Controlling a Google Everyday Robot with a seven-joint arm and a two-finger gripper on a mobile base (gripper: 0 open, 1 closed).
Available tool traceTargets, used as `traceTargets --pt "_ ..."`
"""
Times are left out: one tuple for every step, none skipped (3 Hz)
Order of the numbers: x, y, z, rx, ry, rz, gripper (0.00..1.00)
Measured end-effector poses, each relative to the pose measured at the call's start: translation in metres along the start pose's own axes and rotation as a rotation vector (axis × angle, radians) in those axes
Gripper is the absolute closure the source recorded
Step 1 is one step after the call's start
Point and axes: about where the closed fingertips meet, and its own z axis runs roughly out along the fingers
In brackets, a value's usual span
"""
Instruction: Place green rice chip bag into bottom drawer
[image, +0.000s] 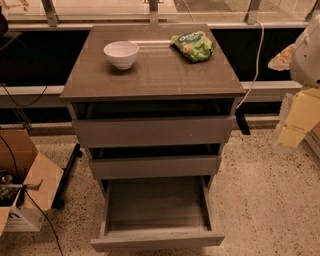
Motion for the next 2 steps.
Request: traceTargets --pt "-0.0006 -0.0003 -0.0006 0.004 -0.002 0.001 0.0" --pt "-0.0092 -0.006 0.0004 0.058 -0.055 0.066 0.0"
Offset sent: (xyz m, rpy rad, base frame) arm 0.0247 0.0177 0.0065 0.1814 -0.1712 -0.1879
